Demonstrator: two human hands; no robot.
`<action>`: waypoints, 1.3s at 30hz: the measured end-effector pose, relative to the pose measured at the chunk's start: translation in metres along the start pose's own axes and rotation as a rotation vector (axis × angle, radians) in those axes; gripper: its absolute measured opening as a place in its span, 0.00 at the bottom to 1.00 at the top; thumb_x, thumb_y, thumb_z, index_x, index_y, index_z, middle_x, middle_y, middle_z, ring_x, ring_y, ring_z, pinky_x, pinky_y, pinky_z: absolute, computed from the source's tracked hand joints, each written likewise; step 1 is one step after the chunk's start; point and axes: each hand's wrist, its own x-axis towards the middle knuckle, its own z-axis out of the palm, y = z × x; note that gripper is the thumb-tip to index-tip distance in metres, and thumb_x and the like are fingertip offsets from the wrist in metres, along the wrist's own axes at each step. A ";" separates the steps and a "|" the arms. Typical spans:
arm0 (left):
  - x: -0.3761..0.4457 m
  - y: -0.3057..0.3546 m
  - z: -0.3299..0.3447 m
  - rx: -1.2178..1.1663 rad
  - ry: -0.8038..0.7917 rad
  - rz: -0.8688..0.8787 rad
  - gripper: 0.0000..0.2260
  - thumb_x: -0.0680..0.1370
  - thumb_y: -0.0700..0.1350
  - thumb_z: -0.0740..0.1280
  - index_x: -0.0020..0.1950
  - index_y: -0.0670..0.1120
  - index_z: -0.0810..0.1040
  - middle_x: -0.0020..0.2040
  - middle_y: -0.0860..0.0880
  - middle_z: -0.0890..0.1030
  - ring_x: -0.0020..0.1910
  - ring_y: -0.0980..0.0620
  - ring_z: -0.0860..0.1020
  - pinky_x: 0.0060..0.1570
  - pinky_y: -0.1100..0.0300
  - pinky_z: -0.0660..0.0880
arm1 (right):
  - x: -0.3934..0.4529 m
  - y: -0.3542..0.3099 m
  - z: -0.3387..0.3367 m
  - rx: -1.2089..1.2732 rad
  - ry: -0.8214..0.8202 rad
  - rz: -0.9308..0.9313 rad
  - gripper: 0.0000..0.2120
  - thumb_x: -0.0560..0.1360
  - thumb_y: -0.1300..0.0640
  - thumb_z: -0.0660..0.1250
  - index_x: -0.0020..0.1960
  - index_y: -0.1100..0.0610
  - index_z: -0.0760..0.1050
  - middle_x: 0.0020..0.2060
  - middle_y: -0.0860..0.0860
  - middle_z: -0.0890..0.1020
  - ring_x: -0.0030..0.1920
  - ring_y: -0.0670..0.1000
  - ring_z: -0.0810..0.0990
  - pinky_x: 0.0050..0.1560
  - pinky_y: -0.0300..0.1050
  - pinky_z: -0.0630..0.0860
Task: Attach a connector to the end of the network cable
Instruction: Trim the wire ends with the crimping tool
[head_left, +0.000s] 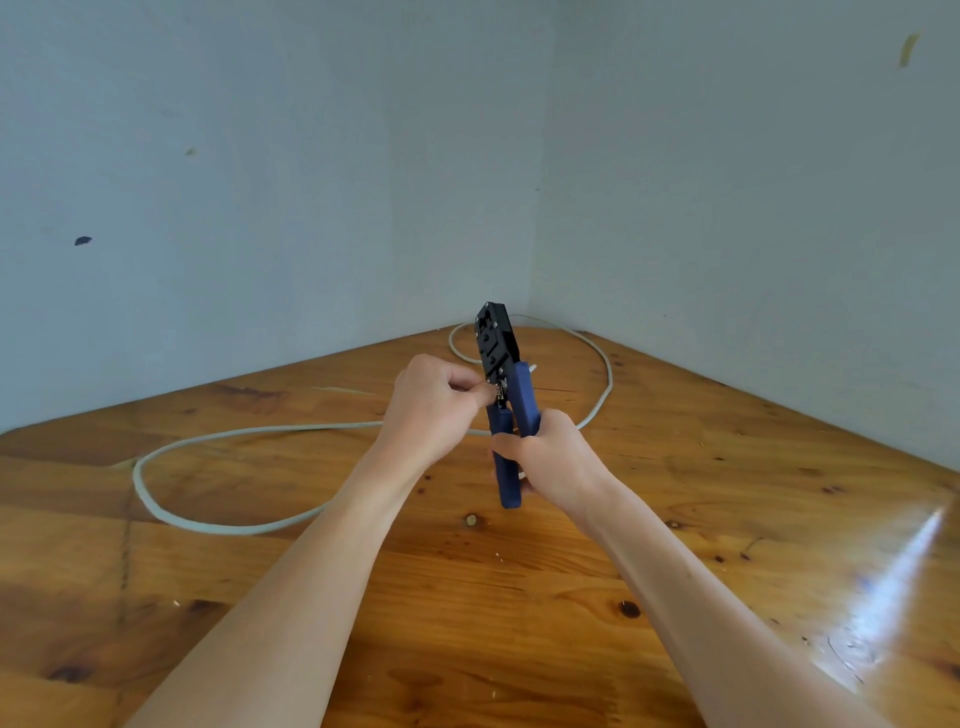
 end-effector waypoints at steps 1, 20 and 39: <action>0.000 0.000 0.000 -0.005 -0.002 0.002 0.14 0.77 0.45 0.72 0.33 0.59 0.83 0.32 0.65 0.82 0.40 0.67 0.80 0.44 0.65 0.71 | 0.000 0.001 0.000 0.004 0.003 -0.004 0.10 0.79 0.61 0.66 0.58 0.63 0.72 0.53 0.63 0.83 0.53 0.63 0.84 0.58 0.61 0.81; 0.002 -0.003 0.001 -0.033 -0.013 0.008 0.12 0.76 0.44 0.72 0.36 0.58 0.83 0.34 0.66 0.81 0.41 0.69 0.78 0.39 0.72 0.67 | 0.002 0.005 0.001 -0.001 0.023 -0.057 0.03 0.79 0.62 0.65 0.51 0.59 0.71 0.45 0.61 0.82 0.44 0.60 0.83 0.53 0.56 0.82; 0.002 -0.004 0.001 -0.057 -0.043 -0.010 0.14 0.76 0.43 0.72 0.32 0.60 0.82 0.31 0.70 0.81 0.39 0.75 0.77 0.37 0.72 0.67 | 0.006 0.009 0.002 -0.069 0.047 -0.091 0.04 0.79 0.62 0.64 0.53 0.61 0.72 0.40 0.57 0.81 0.37 0.54 0.80 0.42 0.48 0.80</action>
